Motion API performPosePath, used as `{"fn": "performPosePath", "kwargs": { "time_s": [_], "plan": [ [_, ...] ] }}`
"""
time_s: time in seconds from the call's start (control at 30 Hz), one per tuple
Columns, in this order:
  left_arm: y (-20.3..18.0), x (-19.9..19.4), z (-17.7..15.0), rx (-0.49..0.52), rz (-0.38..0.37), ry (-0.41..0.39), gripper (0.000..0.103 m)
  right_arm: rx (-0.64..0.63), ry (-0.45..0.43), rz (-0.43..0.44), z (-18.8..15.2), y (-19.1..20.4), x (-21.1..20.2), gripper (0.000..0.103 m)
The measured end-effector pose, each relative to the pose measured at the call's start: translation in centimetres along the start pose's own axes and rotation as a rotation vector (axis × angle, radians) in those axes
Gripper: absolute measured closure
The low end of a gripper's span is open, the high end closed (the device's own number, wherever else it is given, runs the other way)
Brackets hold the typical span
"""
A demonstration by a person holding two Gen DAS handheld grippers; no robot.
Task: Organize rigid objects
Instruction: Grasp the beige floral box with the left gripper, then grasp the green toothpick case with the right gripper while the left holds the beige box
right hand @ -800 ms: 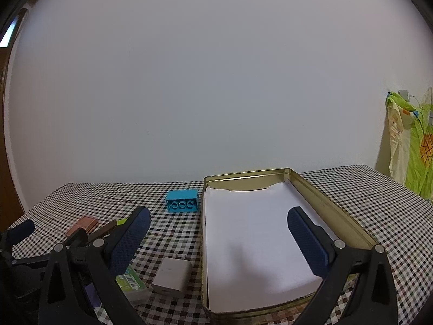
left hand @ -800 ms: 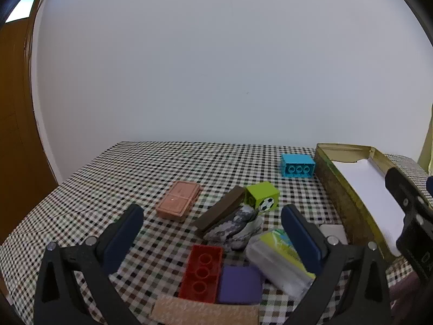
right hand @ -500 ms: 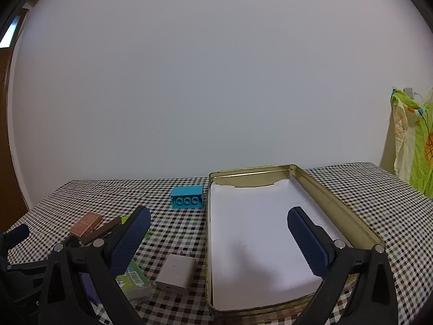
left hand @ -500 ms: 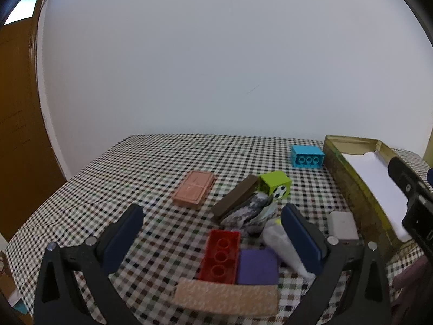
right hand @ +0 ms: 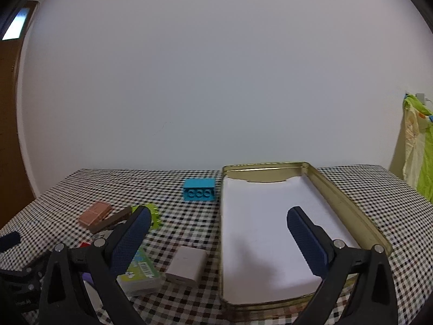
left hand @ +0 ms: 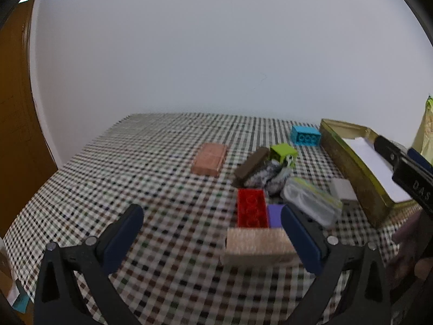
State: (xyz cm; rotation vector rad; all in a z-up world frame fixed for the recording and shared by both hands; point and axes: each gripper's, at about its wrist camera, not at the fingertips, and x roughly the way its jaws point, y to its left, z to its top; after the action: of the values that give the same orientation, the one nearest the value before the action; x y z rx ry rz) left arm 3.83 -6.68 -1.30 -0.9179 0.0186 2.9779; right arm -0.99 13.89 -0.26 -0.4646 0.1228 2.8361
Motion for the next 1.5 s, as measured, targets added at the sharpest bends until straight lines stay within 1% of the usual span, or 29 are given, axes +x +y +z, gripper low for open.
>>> {"fn": "performPosePath", "kwargs": {
  "time_s": [0.07, 0.13, 0.17, 0.2, 0.23, 0.3, 0.37, 0.43, 0.6, 0.67, 0.73, 0.8, 0.97, 1.07, 1.17, 1.2, 1.27, 1.37, 1.5],
  "plan": [
    [-0.2, 0.1, -0.2, 0.005, -0.020, 0.019, 0.002, -0.002, 0.019, 0.020, -0.1, 0.1, 0.1, 0.004],
    [-1.1, 0.6, -0.2, 0.022, -0.053, 0.041, 0.008, -0.008, 0.037, 0.031, -0.3, 0.4, 0.3, 0.015],
    [-1.8, 1.0, -0.2, 0.047, -0.054, 0.058, 0.013, -0.014, 0.047, 0.033, -0.4, 0.5, 0.5, 0.021],
    [-2.2, 1.0, -0.4, 0.066, -0.051, 0.072, 0.014, -0.018, 0.058, 0.033, -0.5, 0.5, 0.7, 0.023],
    [-2.5, 1.2, -0.5, 0.076, -0.053, 0.081, 0.014, -0.015, 0.069, 0.037, -0.6, 0.6, 0.8, 0.023],
    [-2.5, 1.0, -0.7, 0.057, -0.079, 0.092, 0.014, 0.001, 0.076, 0.049, -0.5, 0.3, 0.9, 0.023],
    [-2.5, 1.1, -0.8, 0.026, -0.127, 0.113, 0.014, 0.007, 0.072, 0.051, -0.5, 0.4, 0.9, 0.023],
    [-2.8, 1.1, -1.1, 0.018, -0.154, 0.129, 0.014, 0.006, 0.074, 0.056, -0.6, 0.3, 0.9, 0.023],
    [-4.1, 1.4, -1.7, 0.075, -0.151, 0.169, 0.014, 0.002, 0.086, 0.088, -0.6, 0.4, 0.9, 0.023],
    [-4.3, 1.7, -1.7, 0.080, -0.130, 0.187, 0.014, 0.007, 0.098, 0.110, -0.5, 0.3, 1.1, 0.023],
    [-3.9, 2.4, -1.9, 0.070, -0.113, 0.220, 0.021, 0.017, 0.112, 0.140, -0.5, 0.1, 1.2, 0.023],
    [-3.3, 2.8, -2.1, 0.050, -0.115, 0.242, 0.022, 0.028, 0.127, 0.169, -0.5, -0.2, 1.4, 0.023],
    [-1.9, 2.4, -2.0, -0.002, -0.124, 0.226, 0.023, 0.031, 0.152, 0.212, -0.7, 0.2, 1.4, 0.023],
    [-1.2, 1.5, -1.9, -0.016, -0.140, 0.186, 0.023, 0.029, 0.153, 0.238, -0.8, 0.4, 1.3, 0.027],
    [-0.8, 0.3, -1.7, 0.020, -0.113, 0.129, 0.023, 0.023, 0.175, 0.305, -0.9, 1.0, 1.7, 0.030],
    [-0.5, 0.1, -1.6, 0.026, -0.100, 0.117, 0.023, 0.015, 0.180, 0.338, -0.9, 1.2, 1.6, 0.034],
    [0.1, -0.3, -1.3, 0.014, -0.095, 0.104, 0.023, -0.016, 0.190, 0.388, -1.1, 2.1, 1.5, 0.038],
    [1.2, -0.7, -0.9, -0.021, -0.093, 0.084, 0.023, -0.064, 0.231, 0.445, -1.4, 3.4, 1.7, 0.044],
    [2.2, -1.0, -0.6, -0.047, -0.080, 0.073, 0.023, -0.086, 0.292, 0.493, -1.8, 4.3, 2.5, 0.045]
  ]
}}
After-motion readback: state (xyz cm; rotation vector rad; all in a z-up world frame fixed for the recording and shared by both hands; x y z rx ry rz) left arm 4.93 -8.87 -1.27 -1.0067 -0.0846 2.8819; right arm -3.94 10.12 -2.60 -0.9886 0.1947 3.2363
